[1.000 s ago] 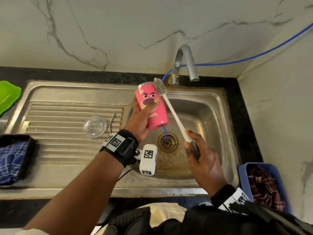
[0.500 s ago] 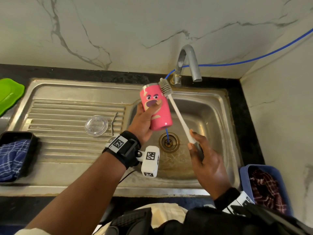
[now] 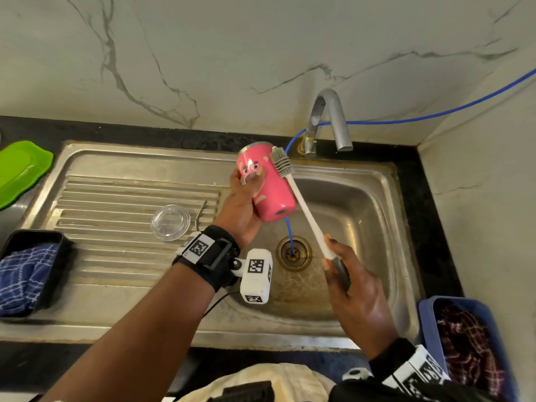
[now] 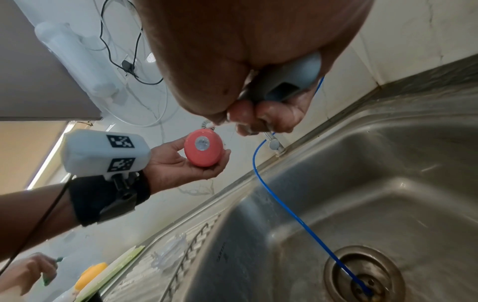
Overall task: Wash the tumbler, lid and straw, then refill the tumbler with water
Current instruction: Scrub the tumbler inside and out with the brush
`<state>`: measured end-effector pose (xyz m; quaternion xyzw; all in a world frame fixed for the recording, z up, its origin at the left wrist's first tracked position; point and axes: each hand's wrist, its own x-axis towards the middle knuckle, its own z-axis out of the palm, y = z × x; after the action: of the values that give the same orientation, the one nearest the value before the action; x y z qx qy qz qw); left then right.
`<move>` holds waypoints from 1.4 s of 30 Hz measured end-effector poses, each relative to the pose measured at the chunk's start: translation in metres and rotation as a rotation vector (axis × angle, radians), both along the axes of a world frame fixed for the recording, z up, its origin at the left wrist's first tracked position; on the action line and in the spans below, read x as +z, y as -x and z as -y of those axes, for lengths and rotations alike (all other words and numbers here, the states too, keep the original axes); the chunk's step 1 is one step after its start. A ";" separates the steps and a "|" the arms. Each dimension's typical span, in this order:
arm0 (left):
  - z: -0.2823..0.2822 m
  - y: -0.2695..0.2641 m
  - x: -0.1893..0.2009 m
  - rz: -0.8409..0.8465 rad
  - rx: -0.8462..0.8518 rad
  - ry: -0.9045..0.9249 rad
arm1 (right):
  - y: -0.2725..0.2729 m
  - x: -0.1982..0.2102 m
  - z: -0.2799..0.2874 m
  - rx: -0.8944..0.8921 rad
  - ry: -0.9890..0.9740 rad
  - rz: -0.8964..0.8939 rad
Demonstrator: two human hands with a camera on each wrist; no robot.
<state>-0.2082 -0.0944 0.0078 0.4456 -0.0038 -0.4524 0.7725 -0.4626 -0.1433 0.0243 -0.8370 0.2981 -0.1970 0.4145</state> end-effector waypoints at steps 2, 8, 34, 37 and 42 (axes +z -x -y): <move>-0.001 -0.001 -0.002 0.007 0.020 -0.016 | 0.003 -0.003 -0.004 0.001 -0.008 -0.019; -0.003 0.017 -0.011 0.026 -0.074 -0.005 | -0.003 -0.001 0.005 -0.046 -0.011 -0.025; 0.001 0.014 -0.014 0.084 -0.099 -0.040 | -0.003 -0.009 0.008 0.024 -0.024 -0.013; 0.001 0.004 -0.010 0.065 -0.038 -0.050 | 0.003 -0.010 0.004 0.021 -0.018 -0.010; -0.001 0.012 -0.013 0.086 -0.089 -0.044 | 0.000 -0.006 0.006 -0.009 -0.019 -0.014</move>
<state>-0.2199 -0.0931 -0.0051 0.4809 -0.0470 -0.4667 0.7408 -0.4621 -0.1490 0.0184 -0.8331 0.3067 -0.1900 0.4193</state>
